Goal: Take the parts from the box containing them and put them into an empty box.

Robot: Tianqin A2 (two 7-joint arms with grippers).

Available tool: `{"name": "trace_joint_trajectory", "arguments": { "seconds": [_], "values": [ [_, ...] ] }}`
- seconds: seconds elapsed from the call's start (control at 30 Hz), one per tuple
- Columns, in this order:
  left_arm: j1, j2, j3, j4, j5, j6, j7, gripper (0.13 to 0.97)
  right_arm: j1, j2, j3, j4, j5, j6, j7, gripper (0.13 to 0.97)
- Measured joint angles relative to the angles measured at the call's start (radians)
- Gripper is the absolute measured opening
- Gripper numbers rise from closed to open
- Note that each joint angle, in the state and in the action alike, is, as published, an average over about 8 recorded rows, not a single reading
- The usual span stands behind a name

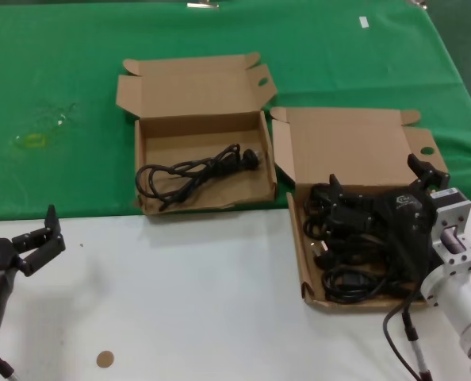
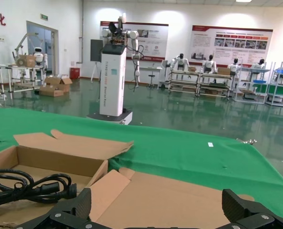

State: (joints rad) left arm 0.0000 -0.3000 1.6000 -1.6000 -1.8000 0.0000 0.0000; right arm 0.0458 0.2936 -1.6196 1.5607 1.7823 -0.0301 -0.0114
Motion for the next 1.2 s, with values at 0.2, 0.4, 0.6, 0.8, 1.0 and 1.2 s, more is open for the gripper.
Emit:
{"name": "trace_joint_trajectory", "arguments": {
  "seconds": [0.2, 0.4, 0.6, 0.8, 1.0, 1.2],
  "values": [
    [0.000, 0.000, 0.000, 0.000, 0.000, 0.000, 0.000, 0.966, 0.000, 0.000, 0.000, 0.000, 0.000, 0.000, 0.000, 0.966],
    [0.000, 0.000, 0.000, 0.000, 0.000, 0.000, 0.000, 0.966, 0.000, 0.000, 0.000, 0.000, 0.000, 0.000, 0.000, 0.966],
    [0.000, 0.000, 0.000, 0.000, 0.000, 0.000, 0.000, 0.966, 0.000, 0.000, 0.000, 0.000, 0.000, 0.000, 0.000, 0.966],
    [0.000, 0.000, 0.000, 0.000, 0.000, 0.000, 0.000, 0.966, 0.000, 0.000, 0.000, 0.000, 0.000, 0.000, 0.000, 0.966],
    [0.000, 0.000, 0.000, 0.000, 0.000, 0.000, 0.000, 0.966, 0.000, 0.000, 0.000, 0.000, 0.000, 0.000, 0.000, 0.966],
    [0.000, 0.000, 0.000, 0.000, 0.000, 0.000, 0.000, 0.966, 0.000, 0.000, 0.000, 0.000, 0.000, 0.000, 0.000, 0.966]
  ]
}}
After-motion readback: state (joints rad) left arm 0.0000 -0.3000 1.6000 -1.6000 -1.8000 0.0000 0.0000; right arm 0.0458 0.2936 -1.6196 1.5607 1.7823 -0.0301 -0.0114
